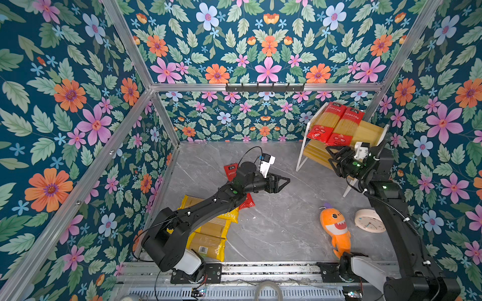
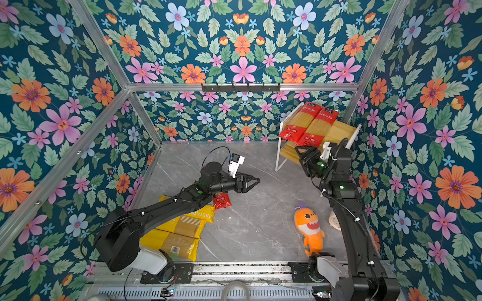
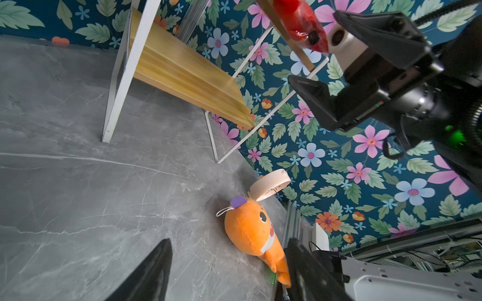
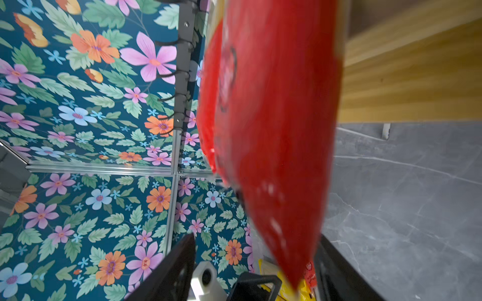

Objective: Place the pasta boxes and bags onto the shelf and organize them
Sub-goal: 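Open the right gripper and draw both grippers back toward the table, then reach both grippers to the last red spaghetti bag on the table and grasp it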

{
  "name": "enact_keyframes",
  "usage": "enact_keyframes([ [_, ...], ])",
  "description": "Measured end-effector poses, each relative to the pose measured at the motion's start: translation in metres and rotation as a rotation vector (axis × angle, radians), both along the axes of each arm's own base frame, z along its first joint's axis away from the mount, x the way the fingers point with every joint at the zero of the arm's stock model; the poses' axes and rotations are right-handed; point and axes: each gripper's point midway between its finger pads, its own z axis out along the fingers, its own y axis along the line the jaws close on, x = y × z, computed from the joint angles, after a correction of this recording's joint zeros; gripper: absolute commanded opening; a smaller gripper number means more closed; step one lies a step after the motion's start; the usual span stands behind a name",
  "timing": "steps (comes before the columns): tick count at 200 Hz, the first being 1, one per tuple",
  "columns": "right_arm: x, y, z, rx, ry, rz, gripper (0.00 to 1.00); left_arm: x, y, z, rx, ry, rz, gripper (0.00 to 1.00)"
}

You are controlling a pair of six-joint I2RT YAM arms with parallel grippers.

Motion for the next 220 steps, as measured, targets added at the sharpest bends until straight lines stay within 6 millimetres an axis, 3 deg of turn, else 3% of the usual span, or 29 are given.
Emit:
enact_keyframes([
  [40,-0.03,0.067,-0.016,-0.097,-0.009,0.156,0.71,0.009,0.0,-0.017,0.043,0.005,0.029,0.71],
  [68,-0.039,0.107,-0.049,-0.208,0.02,0.231,0.69,0.022,0.015,-0.034,0.101,0.031,0.098,0.71],
  [101,-0.051,0.157,-0.096,-0.359,0.068,0.335,0.69,0.045,0.062,-0.061,0.181,0.079,0.245,0.7],
  [146,-0.046,0.197,-0.161,-0.502,0.156,0.411,0.68,0.078,0.161,-0.111,0.278,0.255,0.531,0.7],
  [177,-0.027,0.221,-0.191,-0.527,0.205,0.45,0.67,0.079,0.186,-0.127,0.346,0.308,0.581,0.7],
  [220,-0.019,0.28,-0.232,-0.558,0.234,0.6,0.65,0.083,0.222,-0.158,0.419,0.393,0.67,0.7],
])
